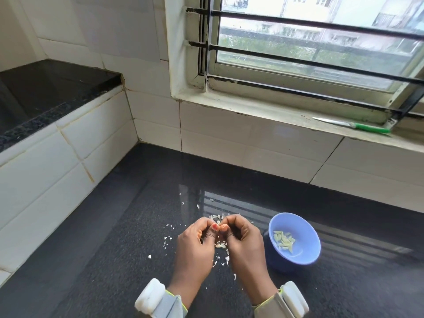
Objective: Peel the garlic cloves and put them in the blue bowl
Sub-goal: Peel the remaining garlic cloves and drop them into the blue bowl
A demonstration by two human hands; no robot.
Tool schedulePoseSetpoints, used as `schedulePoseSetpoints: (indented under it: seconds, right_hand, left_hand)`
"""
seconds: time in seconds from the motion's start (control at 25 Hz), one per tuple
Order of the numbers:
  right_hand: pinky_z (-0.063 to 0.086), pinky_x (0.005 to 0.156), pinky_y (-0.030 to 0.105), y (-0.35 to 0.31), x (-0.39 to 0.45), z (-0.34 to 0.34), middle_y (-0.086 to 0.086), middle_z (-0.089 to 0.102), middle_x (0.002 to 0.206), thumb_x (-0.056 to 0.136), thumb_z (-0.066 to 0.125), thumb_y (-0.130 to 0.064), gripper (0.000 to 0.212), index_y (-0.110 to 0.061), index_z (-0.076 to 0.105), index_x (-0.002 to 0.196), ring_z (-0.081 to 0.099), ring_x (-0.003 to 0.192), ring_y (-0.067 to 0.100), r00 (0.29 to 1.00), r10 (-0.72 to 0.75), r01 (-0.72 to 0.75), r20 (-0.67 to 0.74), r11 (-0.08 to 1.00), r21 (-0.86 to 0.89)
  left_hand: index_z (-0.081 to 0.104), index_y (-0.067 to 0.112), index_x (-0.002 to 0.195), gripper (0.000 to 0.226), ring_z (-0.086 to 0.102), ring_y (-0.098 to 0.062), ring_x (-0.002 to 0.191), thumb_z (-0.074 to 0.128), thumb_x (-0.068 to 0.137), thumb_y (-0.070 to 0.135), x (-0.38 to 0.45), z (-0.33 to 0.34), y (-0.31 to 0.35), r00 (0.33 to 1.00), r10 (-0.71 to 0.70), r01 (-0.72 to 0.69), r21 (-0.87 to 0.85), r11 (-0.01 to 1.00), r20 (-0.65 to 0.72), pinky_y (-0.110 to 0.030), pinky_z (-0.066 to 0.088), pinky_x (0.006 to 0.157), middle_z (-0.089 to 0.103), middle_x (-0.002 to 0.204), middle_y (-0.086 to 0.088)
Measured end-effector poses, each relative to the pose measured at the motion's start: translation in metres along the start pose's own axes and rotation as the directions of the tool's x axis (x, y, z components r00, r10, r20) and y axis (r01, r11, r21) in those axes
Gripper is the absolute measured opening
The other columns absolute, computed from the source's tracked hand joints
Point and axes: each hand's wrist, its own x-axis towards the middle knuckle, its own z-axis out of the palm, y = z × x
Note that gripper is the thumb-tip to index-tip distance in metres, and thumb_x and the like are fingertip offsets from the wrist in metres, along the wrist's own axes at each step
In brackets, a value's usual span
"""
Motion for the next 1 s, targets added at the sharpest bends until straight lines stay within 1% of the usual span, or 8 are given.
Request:
schedulePoseSetpoints:
  seconds: [0.16,0.32,0.4,0.56,0.64,0.76,0.88,1.0]
  right_hand:
    - [0.055,0.067,0.037,0.003,0.003,-0.001,-0.001,0.067,0.070,0.082,0.061,0.013,0.040,-0.026,0.067,0.076,0.061,0.067,0.011,0.999,-0.011,0.009,0.032,0.998,0.057]
    - [0.053,0.065,0.034,0.003,0.004,-0.003,0.001,0.067,0.069,0.083,0.059,0.014,0.041,-0.026,0.067,0.075,0.062,0.067,0.012,0.998,-0.031,0.027,0.061,0.998,0.054]
    - [0.057,0.070,0.037,0.000,0.001,-0.004,0.000,0.071,0.074,0.085,0.062,0.009,0.038,-0.027,0.070,0.078,0.067,0.072,0.013,0.998,-0.034,0.032,0.056,0.999,0.036]
    - [0.059,0.074,0.034,-0.010,-0.006,-0.007,-0.007,0.076,0.081,0.089,0.068,-0.010,0.017,-0.024,0.077,0.087,0.072,0.076,0.011,0.996,-0.012,0.012,0.089,1.000,0.000]
    - [0.059,0.069,0.028,-0.018,-0.007,-0.009,-0.007,0.075,0.075,0.088,0.069,-0.010,0.014,-0.021,0.077,0.088,0.072,0.070,0.009,0.994,-0.026,0.028,0.109,0.999,-0.019]
    - [0.054,0.062,0.016,-0.022,-0.005,-0.011,-0.008,0.074,0.069,0.087,0.070,-0.007,0.011,-0.016,0.077,0.085,0.070,0.063,0.005,0.992,-0.056,0.066,0.113,0.994,-0.087]
    - [0.050,0.059,0.014,-0.017,-0.002,-0.010,-0.012,0.071,0.071,0.084,0.071,-0.008,0.014,-0.021,0.075,0.081,0.066,0.063,0.004,0.983,-0.137,0.161,0.119,0.962,-0.223]
    - [0.052,0.061,0.016,-0.012,0.000,-0.011,-0.015,0.070,0.075,0.080,0.073,-0.007,0.024,-0.029,0.070,0.089,0.066,0.067,0.004,0.965,-0.233,0.257,0.118,0.927,-0.273]
  left_hand:
    - [0.067,0.010,0.075,0.022,0.053,-0.002,0.054,0.056,0.093,0.015,-0.001,-0.001,0.007,0.968,-0.214,0.238,-0.204,0.950,0.133,-0.018,0.040,0.053,0.063,0.059,0.003]
    - [0.062,0.005,0.075,0.025,0.048,-0.007,0.051,0.049,0.096,0.010,-0.001,0.000,0.013,0.848,-0.436,0.530,-0.477,0.701,0.302,-0.016,0.027,0.043,0.055,0.057,-0.002]
    - [0.061,0.006,0.075,0.025,0.049,-0.008,0.051,0.047,0.096,0.008,-0.002,-0.001,0.014,0.816,-0.472,0.576,-0.528,0.624,0.333,-0.016,0.025,0.042,0.054,0.057,-0.002]
    - [0.067,0.008,0.075,0.023,0.052,-0.008,0.056,0.054,0.093,0.013,-0.002,-0.001,0.010,0.901,-0.402,0.433,-0.393,0.812,0.162,-0.018,0.037,0.050,0.059,0.058,-0.001]
    - [0.067,0.009,0.074,0.023,0.054,-0.006,0.055,0.056,0.093,0.014,-0.002,-0.001,0.009,0.935,-0.341,0.354,-0.330,0.875,0.096,-0.021,0.042,0.055,0.061,0.057,0.002]
    - [0.066,0.012,0.071,0.024,0.053,-0.002,0.050,0.057,0.092,0.019,-0.002,-0.002,0.008,0.972,-0.235,0.237,-0.149,0.960,0.031,-0.020,0.041,0.052,0.064,0.057,0.002]
    - [0.065,0.014,0.068,0.026,0.052,-0.005,0.048,0.057,0.091,0.021,-0.001,-0.003,0.004,0.975,-0.219,0.220,-0.043,0.975,0.035,-0.026,0.041,0.053,0.064,0.056,0.001]
    - [0.061,0.012,0.061,0.033,0.049,-0.012,0.050,0.053,0.093,0.014,0.004,-0.004,0.006,0.923,-0.357,0.381,-0.216,0.899,0.142,-0.026,0.036,0.049,0.056,0.050,0.001]
